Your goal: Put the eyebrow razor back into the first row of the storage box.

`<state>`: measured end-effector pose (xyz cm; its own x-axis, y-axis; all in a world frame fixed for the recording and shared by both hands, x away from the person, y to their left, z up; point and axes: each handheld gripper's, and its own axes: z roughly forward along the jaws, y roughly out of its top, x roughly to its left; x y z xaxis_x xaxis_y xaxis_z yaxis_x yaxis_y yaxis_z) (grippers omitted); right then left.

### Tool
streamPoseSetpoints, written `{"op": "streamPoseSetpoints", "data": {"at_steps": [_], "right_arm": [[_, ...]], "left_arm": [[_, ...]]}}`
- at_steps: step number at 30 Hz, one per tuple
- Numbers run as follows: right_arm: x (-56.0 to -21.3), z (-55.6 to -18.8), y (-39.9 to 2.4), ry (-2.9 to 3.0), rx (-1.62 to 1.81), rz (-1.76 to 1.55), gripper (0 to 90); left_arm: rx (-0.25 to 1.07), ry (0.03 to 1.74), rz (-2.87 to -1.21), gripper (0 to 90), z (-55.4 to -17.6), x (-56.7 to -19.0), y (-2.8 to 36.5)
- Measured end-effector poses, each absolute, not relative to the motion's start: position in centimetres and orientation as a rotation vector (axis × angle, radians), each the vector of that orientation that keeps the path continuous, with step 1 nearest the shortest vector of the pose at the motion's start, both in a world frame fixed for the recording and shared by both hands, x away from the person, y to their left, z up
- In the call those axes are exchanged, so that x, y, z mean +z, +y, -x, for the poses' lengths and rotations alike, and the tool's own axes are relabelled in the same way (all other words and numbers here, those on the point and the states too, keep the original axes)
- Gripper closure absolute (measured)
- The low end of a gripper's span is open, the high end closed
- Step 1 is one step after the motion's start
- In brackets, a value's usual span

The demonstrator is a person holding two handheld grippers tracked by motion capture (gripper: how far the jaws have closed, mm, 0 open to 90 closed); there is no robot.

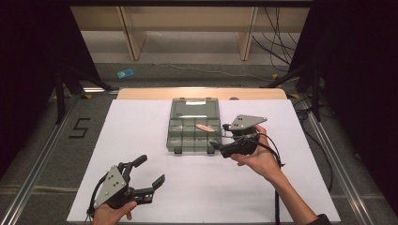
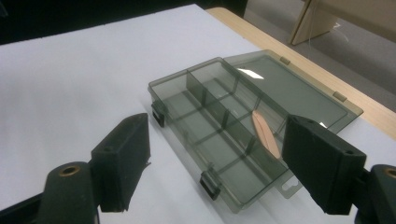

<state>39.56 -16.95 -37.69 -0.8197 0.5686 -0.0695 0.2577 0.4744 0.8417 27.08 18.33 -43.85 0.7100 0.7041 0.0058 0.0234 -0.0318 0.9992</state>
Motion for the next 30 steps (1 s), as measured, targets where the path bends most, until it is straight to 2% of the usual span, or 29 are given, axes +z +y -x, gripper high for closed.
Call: {"op": "streamPoseSetpoints", "data": {"at_steps": [30], "right_arm": [[-39.5,-35.5,-20.1,2.268,1.477,-0.8,19.8]], "left_arm": [[0.602,0.622,-1.526,15.5,-27.1,-43.8,18.3]]}}
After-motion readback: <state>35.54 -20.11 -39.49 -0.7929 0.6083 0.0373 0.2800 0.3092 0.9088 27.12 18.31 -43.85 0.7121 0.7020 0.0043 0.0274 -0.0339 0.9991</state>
